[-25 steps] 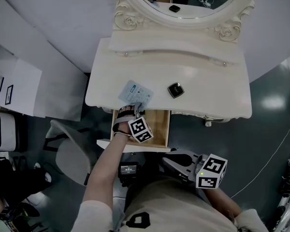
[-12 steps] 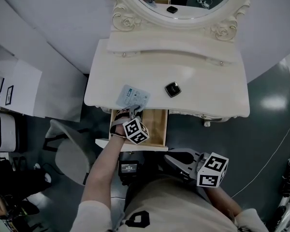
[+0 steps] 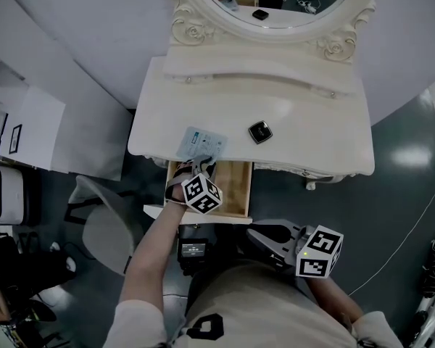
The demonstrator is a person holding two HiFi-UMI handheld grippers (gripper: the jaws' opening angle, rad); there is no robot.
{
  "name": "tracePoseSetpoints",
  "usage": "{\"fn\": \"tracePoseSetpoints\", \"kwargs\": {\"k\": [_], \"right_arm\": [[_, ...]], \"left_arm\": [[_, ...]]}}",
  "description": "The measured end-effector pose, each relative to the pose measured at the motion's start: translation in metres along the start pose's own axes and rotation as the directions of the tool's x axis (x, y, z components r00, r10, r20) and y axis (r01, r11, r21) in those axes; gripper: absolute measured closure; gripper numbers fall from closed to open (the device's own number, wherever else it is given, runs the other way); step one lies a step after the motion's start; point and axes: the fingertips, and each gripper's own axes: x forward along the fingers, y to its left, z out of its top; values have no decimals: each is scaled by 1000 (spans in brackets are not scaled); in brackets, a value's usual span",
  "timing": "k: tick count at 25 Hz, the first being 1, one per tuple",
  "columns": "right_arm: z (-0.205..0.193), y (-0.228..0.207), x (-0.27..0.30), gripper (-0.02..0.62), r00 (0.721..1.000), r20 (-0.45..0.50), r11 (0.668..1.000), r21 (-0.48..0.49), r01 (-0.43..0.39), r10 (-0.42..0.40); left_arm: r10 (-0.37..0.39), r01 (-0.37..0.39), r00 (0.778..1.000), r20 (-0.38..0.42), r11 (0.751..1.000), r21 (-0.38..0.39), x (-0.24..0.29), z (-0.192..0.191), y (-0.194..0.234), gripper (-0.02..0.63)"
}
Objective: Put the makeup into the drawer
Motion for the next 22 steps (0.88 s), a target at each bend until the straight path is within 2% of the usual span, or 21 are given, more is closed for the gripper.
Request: {"fn": "tracePoseSetpoints", "kwargs": {"k": [1,4,8,10,11,13,16,18,20,22], "right_arm": [[0,0,0,566,1000,1,1000,-1,0,0],[1,1,0,566,1000,3,1000,1,0,0],[-1,3,3,566,1000,0,1000,10,-8,8],[-2,3,3,566,1000,-3,1000,9,-8,8],[-3,3,3,566,1000,-4,1000,9,-7,7],[-4,2,3,566,1000,-6,1000,10,0,0],[-5,2,4,566,1000,-8,1000,11,10,-10],[-5,1,3,566,1000,-5,1000,12,15,-15],[-5,0,0,566,1000,0,1000,17,23,-23],[-4,-2,-2,566,1000,8,999,22,29,-29]], "left_arm": [[7,-6,1000,10,1000,-6,-3,2,1,514],[23,-23,1000,18,999,-23,-11,5,6,543],[36,-36,999,-7,999,6,-11,-3,8,552],[42,-42,999,-3,998,50,-9,-5,7,549],[28,-27,1000,-11,997,75,-7,-7,3,537],[-9,15,999,-53,994,111,1,-14,-5,321],[18,-1,995,-97,986,168,11,-21,-4,321],[51,-28,993,-105,977,209,14,-22,-1,355],[72,-45,992,-105,970,240,16,-21,-1,467],[77,-51,992,-103,970,238,15,-21,-1,497]]}}
